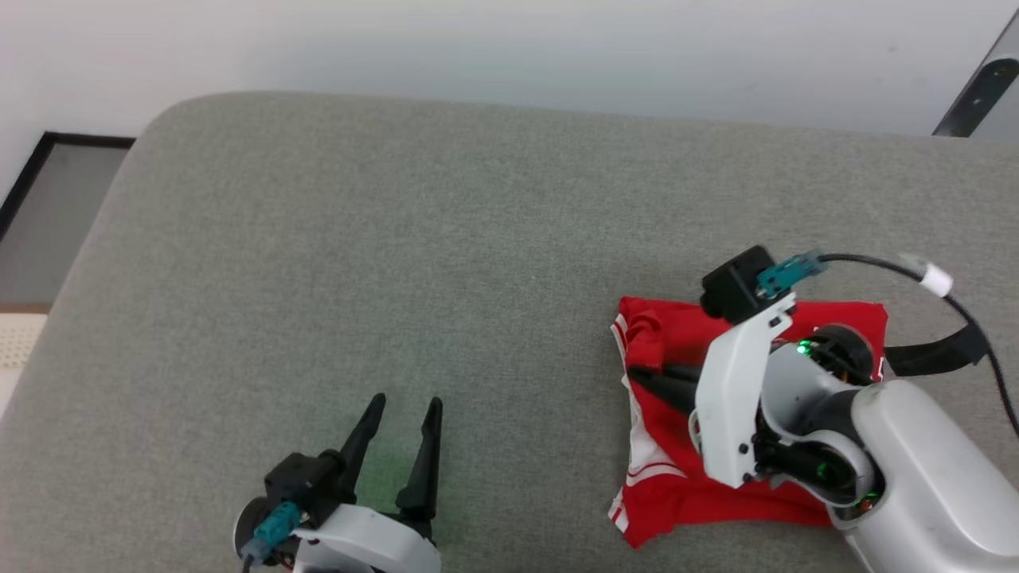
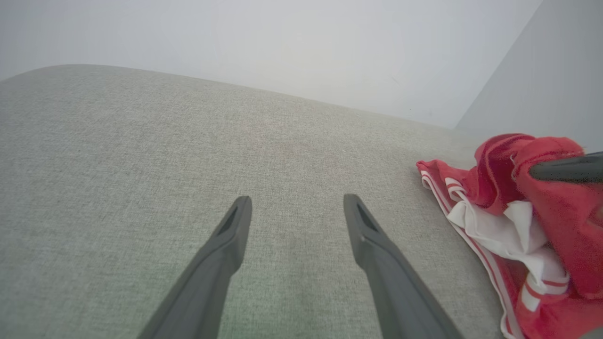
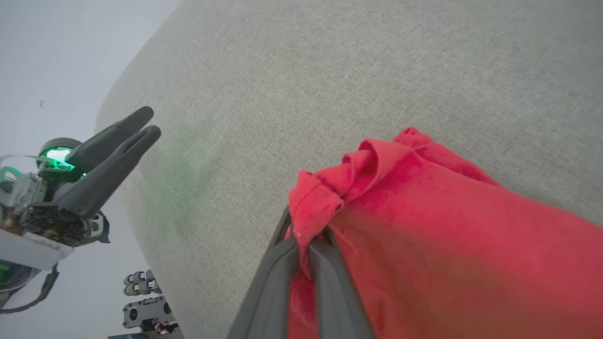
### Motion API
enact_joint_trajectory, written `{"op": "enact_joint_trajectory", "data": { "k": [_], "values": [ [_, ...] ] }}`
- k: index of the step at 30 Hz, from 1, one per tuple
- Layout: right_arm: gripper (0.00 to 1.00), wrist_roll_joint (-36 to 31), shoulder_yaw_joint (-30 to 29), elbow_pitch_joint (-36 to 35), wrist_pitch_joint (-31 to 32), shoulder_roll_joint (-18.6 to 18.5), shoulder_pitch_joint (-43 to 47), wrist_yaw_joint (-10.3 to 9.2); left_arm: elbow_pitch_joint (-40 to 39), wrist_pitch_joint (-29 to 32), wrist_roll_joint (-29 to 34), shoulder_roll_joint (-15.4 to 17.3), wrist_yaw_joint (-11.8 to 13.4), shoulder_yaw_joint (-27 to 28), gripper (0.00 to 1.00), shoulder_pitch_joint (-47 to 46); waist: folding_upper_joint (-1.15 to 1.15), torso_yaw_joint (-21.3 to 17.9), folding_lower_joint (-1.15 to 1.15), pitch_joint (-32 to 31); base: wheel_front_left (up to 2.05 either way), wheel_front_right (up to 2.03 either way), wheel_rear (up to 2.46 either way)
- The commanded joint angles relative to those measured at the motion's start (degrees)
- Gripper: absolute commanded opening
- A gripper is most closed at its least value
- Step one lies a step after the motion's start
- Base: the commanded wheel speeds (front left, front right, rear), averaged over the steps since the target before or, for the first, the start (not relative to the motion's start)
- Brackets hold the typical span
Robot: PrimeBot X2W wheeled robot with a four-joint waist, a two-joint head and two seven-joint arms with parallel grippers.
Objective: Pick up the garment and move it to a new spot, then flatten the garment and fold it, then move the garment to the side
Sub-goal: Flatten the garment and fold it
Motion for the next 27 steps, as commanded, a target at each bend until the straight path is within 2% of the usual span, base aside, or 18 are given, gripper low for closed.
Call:
{"op": "enact_joint_trajectory", "data": {
  "k": [1, 7, 9, 10, 11, 21, 27],
  "values": [
    [0.00, 0.51, 0.57, 0.58, -0.62, 0.27, -0.37, -0.07, 0.22, -0.20, 0.31, -0.13, -0.33, 0.07, 1.00, -0.47, 0.00, 0.42, 0.00, 0.44, 0.00, 0.00, 0.00],
    [0.00, 1.01, 3.54, 5.57, -4.35, 0.51, -1.63, -0.07, 0.72, -0.20, 0.70, -0.61, -0.68, 0.46, 1.00, -1.29, 0.00, 0.52, 0.00, 1.12, 0.00, 0.00, 0.00],
    [0.35, 1.48, 4.33, 6.42, -5.60, 0.49, -2.14, -0.07, 0.98, -0.21, 0.69, -0.75, -0.82, 0.68, 1.00, -1.43, 0.00, 0.28, 0.00, 1.10, 0.00, 0.00, 0.00],
    [0.63, 1.53, 4.75, 6.73, -6.29, 0.45, -2.49, -0.07, 1.12, -0.20, 0.69, -0.80, -0.90, 0.80, 1.00, -1.48, 0.00, 0.08, 0.00, 1.02, 0.00, 0.00, 0.00],
    [1.00, 1.76, 5.44, 6.76, -6.92, 0.37, -2.76, -0.07, 1.28, -0.20, 0.75, -0.84, -0.96, 0.98, 1.00, -1.48, 0.00, -0.18, 0.00, 0.87, 0.00, 0.00, 0.00],
    [1.00, 5.55, 6.94, 5.66, -17.20, -4.19, -2.82, -0.07, 3.10, -0.20, 0.75, -0.24, -1.33, 2.60, 1.00, -2.68, 0.00, -4.22, 0.00, -3.17, 0.00, 0.00, 0.00],
    [1.00, 2.87, 5.26, 8.04, -27.02, -9.25, 0.19, -0.07, 5.85, -0.20, 0.21, 0.93, -1.26, 3.56, 1.00, -4.04, 0.00, -8.01, 0.00, -5.90, 0.00, 0.00, 0.00]
  ]
}}
